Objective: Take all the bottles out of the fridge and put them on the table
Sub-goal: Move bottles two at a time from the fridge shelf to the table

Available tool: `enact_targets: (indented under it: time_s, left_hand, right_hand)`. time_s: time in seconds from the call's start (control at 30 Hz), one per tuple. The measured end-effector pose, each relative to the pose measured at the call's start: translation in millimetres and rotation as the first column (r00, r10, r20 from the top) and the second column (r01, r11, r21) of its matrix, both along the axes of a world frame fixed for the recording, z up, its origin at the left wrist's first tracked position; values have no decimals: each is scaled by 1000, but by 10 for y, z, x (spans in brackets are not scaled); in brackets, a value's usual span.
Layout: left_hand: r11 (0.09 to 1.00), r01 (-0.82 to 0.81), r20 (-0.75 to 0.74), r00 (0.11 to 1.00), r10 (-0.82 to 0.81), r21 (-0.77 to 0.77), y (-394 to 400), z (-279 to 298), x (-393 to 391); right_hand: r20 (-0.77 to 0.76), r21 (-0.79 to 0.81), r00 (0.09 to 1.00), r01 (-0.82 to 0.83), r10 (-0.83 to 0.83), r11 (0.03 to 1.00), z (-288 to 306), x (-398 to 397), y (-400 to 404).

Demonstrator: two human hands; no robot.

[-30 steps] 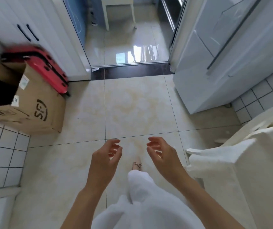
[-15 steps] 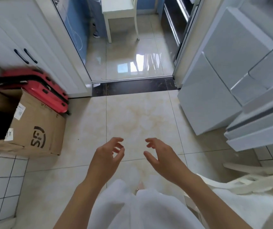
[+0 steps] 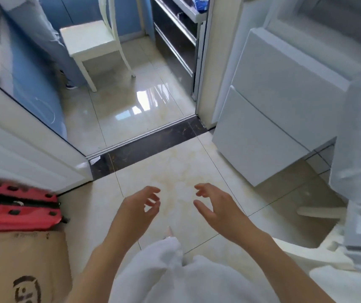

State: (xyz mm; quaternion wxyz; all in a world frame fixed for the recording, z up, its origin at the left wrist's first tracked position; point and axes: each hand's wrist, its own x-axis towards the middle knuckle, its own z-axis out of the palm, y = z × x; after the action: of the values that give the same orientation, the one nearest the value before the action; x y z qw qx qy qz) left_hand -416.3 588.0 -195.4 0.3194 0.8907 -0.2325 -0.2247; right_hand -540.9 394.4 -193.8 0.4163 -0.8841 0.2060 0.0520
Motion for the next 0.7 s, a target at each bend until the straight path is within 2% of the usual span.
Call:
enact_targets:
  time_s: [0.17,0.33,0.53,0.7]
  left_hand:
    - [983,178,29,984,-177,-33,-500,159,963]
    - [953,274,7,961,-275,-128,-1121,199,1413]
    - [912,341,-35,933,-357,-228,-2059,143,1752]
    - [870,410,9,906,-424,-276,-3083,269,1963]
  right_hand:
    - [9,5,987,161,-161,987,120,529,-223]
    - [1,25,940,342,-342,939,195,838,-574]
    - [66,2,808,586,-585,810,293,1158,-1272]
    - [184,24,660,738,-729,674,489,1364,-1939]
